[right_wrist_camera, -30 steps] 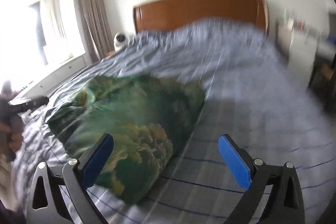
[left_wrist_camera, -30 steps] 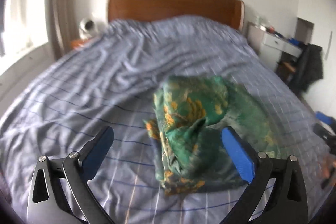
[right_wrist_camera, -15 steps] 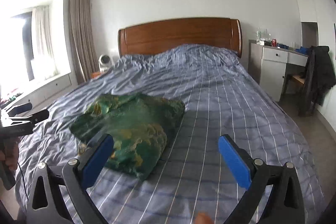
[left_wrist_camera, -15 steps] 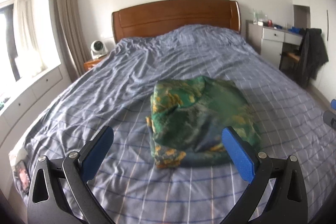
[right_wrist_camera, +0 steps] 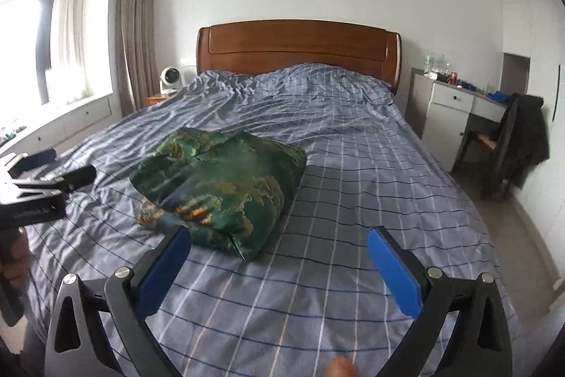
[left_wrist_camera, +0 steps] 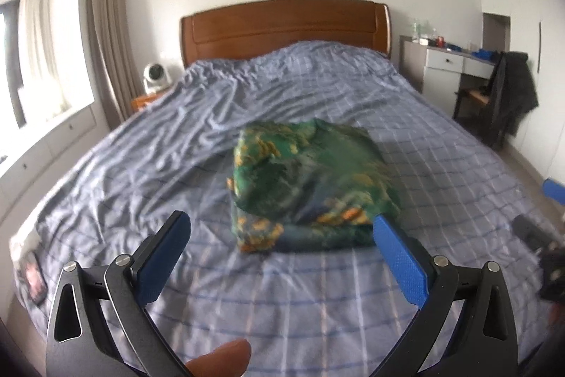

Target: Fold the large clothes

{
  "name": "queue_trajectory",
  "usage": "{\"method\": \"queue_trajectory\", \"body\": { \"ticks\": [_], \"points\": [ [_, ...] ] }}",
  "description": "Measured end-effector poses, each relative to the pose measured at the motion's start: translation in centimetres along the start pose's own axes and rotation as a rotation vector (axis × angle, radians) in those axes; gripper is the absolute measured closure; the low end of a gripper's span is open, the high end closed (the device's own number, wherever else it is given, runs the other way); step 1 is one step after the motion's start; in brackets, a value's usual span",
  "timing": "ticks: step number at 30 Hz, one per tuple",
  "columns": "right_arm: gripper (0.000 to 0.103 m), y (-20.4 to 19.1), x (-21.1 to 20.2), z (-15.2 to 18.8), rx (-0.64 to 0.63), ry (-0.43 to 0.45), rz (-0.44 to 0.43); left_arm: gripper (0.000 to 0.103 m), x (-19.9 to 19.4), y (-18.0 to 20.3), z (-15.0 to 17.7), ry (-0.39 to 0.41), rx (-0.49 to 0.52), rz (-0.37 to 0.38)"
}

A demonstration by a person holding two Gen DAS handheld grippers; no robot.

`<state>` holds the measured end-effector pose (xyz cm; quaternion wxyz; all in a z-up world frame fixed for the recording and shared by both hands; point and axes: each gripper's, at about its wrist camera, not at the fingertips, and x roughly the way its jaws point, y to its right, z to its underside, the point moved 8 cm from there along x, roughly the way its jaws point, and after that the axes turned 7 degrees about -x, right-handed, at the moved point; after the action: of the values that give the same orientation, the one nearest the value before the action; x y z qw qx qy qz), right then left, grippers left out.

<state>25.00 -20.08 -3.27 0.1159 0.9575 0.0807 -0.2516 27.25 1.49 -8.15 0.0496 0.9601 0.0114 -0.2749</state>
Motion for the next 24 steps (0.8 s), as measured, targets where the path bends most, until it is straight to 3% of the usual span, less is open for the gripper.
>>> {"method": "queue_trajectory", "body": {
  "ticks": [4, 8, 12, 19, 24],
  "points": [
    [0.001, -1.4, -0.9, 2.0, -0.035, -0.028, 0.007, 0.000, -1.6, -0.5, 2.1, -0.008, -0.076, 0.013],
    [0.001, -2.6, -1.4, 4.9, -0.027, -0.102, -0.039, 0.000, -2.8, -0.9, 3.9, -0.033, -0.100, -0.008],
    [0.001, -3.0, -2.4, 6.1, 0.000, -0.135, -0.052, 0.000, -3.5, -1.8, 5.7, -0.101, -0.133, -0.006],
    [0.001, -4.7, -3.9, 6.5, -0.019, -0.172, -0.066, 0.000, -4.8, -1.9, 7.9, -0.118, -0.048, -0.081],
    [0.001, -5.4, -4.0, 6.5, -0.063, -0.166, -0.037, 0.000, -5.0, -1.4, 8.2, -0.127, -0.043, -0.066]
  ]
}}
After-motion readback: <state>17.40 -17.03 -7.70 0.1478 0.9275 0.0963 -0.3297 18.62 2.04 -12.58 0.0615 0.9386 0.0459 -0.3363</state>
